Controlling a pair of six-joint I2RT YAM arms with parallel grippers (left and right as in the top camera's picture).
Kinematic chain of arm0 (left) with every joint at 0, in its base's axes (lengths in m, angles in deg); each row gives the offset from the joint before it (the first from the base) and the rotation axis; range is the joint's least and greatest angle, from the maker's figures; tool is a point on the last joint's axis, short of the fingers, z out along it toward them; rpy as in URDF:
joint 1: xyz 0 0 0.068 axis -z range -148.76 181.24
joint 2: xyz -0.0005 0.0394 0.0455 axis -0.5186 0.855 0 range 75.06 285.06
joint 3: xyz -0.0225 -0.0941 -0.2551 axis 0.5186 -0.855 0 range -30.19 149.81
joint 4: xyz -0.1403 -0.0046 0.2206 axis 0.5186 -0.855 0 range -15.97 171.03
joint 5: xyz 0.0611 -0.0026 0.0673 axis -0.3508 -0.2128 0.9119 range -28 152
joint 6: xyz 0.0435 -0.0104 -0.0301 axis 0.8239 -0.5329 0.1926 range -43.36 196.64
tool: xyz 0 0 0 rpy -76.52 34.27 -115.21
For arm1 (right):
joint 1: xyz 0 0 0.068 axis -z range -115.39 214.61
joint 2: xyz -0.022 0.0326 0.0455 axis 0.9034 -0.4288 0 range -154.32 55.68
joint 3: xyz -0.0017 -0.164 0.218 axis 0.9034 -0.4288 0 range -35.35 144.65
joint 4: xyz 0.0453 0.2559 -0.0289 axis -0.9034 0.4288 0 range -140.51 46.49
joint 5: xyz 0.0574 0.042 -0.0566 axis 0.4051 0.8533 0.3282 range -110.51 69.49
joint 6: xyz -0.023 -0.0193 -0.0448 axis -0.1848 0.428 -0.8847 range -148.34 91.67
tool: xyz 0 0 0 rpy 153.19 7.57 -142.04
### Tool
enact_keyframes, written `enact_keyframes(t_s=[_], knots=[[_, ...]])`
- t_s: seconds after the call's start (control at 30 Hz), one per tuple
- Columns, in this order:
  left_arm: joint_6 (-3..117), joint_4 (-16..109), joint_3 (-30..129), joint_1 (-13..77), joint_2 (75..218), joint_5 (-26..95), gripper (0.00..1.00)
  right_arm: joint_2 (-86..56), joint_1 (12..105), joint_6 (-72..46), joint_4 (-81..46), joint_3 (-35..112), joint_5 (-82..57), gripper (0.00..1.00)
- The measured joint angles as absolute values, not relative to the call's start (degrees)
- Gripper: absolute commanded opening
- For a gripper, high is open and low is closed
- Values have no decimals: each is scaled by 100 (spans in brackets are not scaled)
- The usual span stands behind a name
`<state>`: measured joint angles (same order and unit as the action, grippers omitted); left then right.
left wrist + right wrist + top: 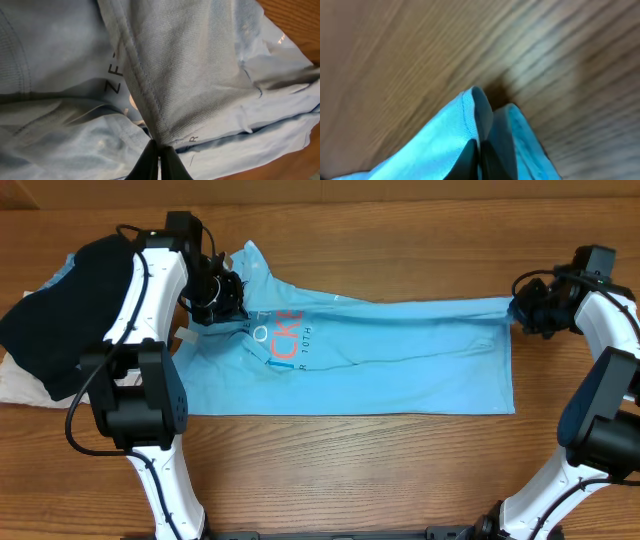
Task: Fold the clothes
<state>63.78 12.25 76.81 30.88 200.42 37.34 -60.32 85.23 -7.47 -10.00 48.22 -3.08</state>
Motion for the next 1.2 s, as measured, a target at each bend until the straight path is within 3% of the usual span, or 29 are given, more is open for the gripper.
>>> enact_keyframes(t_s=[0.23,0.3,0.33,0.37,0.4,0.63,0.73,0.8,1.2], knots=[[6507,886,7681,3086,20042,3738,4,-6030,8523,-756,-436,4822,-636,9],[6512,698,7681,3086,20042,3769,4,-6030,8523,-754,-278,4822,-689,24],[6516,589,7685,3088,20042,3821,4,-6030,8523,-767,-171,4822,-745,43],[6518,519,7685,3086,20042,3858,4,-6030,8525,-741,-117,4822,-774,56],[6527,441,7685,3086,20042,3935,4,-6030,8525,-756,-36,4822,-850,58],[6632,150,7685,3086,20042,4156,4,-6030,8525,-828,-90,4822,-938,57],[6680,100,7685,3086,20042,4173,4,-6030,8525,-1040,-499,4822,-531,37],[6689,95,7685,3086,20042,4173,4,-6030,8523,-1110,-639,4822,-378,33],[6785,154,7685,3086,20042,4195,4,-6030,8285,-1296,-1107,4632,-407,45]])
